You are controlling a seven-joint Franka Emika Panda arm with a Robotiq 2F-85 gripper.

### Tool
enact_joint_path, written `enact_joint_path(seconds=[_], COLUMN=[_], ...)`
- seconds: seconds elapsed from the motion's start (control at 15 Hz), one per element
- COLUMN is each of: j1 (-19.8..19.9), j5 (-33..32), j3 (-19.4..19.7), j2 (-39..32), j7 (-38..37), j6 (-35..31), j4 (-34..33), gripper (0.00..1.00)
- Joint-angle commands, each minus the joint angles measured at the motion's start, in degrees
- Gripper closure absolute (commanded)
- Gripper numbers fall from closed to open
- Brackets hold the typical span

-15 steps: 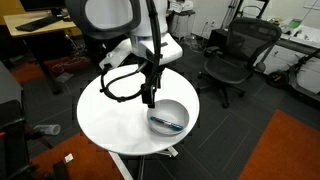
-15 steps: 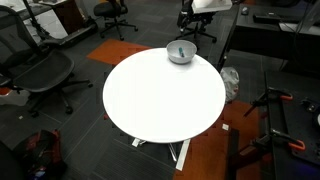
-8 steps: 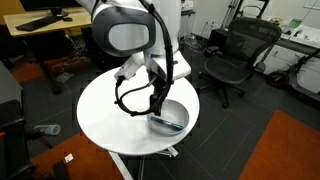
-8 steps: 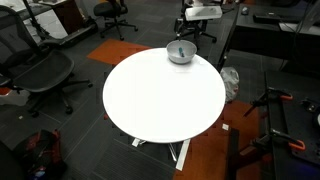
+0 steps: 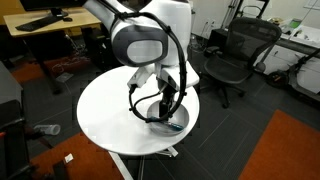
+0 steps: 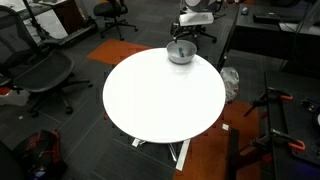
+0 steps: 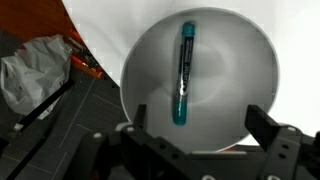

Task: Move the marker from the grey bowl to the table

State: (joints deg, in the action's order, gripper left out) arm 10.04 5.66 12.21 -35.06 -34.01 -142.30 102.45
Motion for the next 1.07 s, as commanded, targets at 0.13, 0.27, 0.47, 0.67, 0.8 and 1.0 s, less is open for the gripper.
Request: enact_joint_path(seconds=[0.13,0.27,0.47,0.67,0.8,1.0], j1=[-0.19,0.01,0.54,1.01,1.37,1.57], j5=[1.67,1.91,2.58,3.40,4.01,4.37], j3=[0.70,0.65,0.37,0.29,0.14,0.20], j2=[-5.01,-6.24,-7.80,-9.31,-10.13,-11.24], j7=[0.50,0.72,1.13,1.13,1.41,1.39], j6=[1.95,1.83,1.36,1.51,1.89,2.11], j4=[-4.70,-5.50,-6.88,-8.50,-9.44,-10.62], gripper=[0.00,0.00,0.00,0.00,0.00,0.00])
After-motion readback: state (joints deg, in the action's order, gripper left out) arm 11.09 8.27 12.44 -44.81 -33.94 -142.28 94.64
